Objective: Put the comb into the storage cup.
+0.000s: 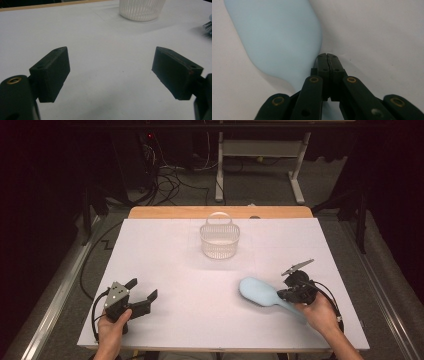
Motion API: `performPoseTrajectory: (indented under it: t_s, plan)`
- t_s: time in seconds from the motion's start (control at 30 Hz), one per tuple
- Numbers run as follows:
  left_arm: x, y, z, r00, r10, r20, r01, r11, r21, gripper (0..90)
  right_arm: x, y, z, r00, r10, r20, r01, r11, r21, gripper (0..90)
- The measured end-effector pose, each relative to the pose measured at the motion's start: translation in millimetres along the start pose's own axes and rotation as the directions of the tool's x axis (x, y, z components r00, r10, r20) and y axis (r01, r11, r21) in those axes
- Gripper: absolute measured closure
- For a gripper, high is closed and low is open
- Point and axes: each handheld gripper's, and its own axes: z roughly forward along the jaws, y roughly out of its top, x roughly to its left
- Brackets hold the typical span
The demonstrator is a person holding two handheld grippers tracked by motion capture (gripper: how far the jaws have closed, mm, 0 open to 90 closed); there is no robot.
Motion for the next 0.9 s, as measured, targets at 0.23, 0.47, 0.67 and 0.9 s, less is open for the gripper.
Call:
performPoseTrajectory:
  t_s: [0.23,0.47,0.67,0.9]
  plan:
    - [0.2,-0.1,-0.1,1.0,0.001,0.0,-0.001,1.0,0.002,15.6,3.3,-9.1,-2.5,0.9999,0.005,-0.011,-0.005,1.0,-0.018,90.0]
    - [-0.1,-0.1,0.2,1.0,0.0,0.001,0.0,1.0,0.002,15.6,9.4,-15.7,-5.7,0.9999,-0.008,-0.014,0.007,1.0,-0.017,89.2]
    - [-0.5,0.0,0.3,1.0,0.0,0.001,0.0,1.0,0.001,15.6,13.2,-19.6,-7.0,0.9996,-0.02,-0.019,0.02,1.0,-0.02,89.3]
    - [-0.4,0.2,0.1,1.0,0.0,0.0,0.0,1.0,0.0,15.6,16.9,-22.2,-8.2,0.9994,-0.022,-0.028,0.021,1.0,-0.019,89.4]
